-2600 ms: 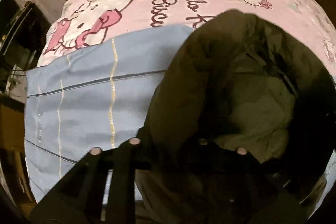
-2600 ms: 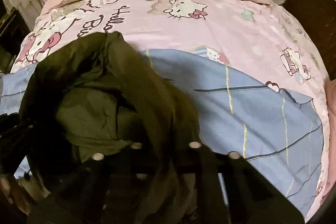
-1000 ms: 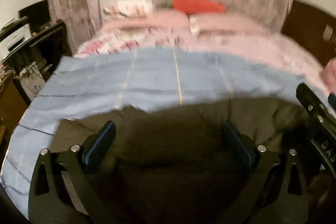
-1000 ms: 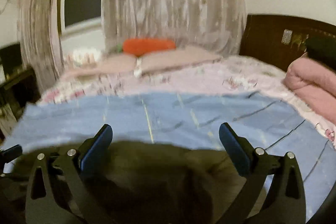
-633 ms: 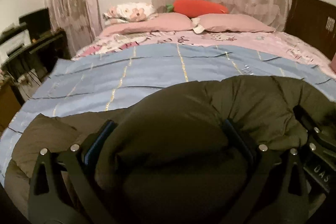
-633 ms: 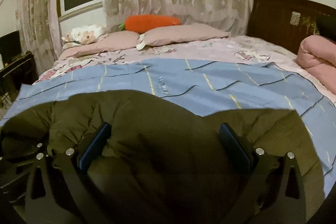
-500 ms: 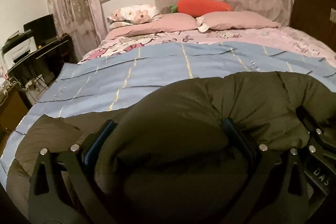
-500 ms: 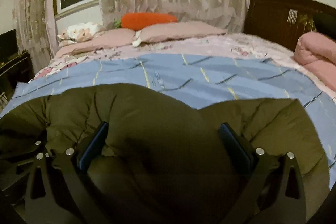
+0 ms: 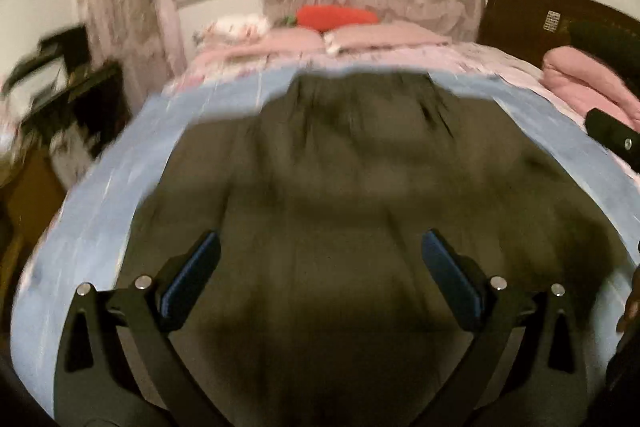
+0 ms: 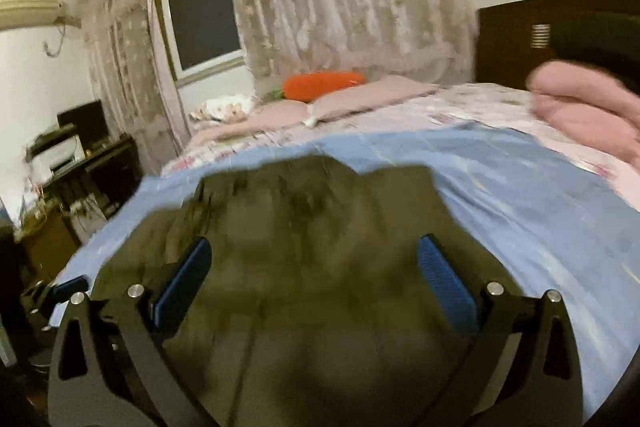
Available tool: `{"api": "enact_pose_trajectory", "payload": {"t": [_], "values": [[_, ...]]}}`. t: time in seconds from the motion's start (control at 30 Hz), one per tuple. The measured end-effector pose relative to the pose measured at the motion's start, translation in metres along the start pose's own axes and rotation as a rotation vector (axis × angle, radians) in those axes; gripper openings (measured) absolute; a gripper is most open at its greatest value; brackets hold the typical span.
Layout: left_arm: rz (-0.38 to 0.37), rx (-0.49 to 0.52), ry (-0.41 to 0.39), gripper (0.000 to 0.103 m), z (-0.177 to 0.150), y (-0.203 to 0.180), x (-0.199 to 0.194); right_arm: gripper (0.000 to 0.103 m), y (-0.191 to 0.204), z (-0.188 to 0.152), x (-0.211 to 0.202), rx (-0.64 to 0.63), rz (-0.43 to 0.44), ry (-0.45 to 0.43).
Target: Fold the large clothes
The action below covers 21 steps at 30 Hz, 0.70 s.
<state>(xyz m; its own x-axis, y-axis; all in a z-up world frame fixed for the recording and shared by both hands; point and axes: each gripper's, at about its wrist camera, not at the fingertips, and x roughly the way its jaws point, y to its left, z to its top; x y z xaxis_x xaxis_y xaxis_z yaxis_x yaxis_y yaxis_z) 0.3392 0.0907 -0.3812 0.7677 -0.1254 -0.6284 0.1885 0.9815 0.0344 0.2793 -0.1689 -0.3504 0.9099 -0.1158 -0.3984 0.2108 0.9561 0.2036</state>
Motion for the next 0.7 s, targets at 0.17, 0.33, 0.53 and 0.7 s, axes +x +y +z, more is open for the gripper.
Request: {"api": "enact_pose_trajectory", "payload": {"t": [0.17,0.33,0.53,0.7], "values": [[0.01,-0.091,0.188,0.101,-0.081,0.02,-0.095,0.102,0.016,-0.032,-0.114,-0.054,0.03,0.109],[0.122,-0.016,0.127,0.101,-0.08,0.026,-0.159,0.102,0.037,-0.035,-0.187,-0.114,0.013,0.054],[0.113,-0.092,0.038,0.101,-0.076,0.022,-0.229,0.102,0.042,-0.04,-0.243,-0.081,0.051,0.036],[0.118,-0.07,0.016,0.101,-0.084,0.006,-0.253,0.102,0.034,-0.042,-0.269,-0.081,0.029,0.025]]}}
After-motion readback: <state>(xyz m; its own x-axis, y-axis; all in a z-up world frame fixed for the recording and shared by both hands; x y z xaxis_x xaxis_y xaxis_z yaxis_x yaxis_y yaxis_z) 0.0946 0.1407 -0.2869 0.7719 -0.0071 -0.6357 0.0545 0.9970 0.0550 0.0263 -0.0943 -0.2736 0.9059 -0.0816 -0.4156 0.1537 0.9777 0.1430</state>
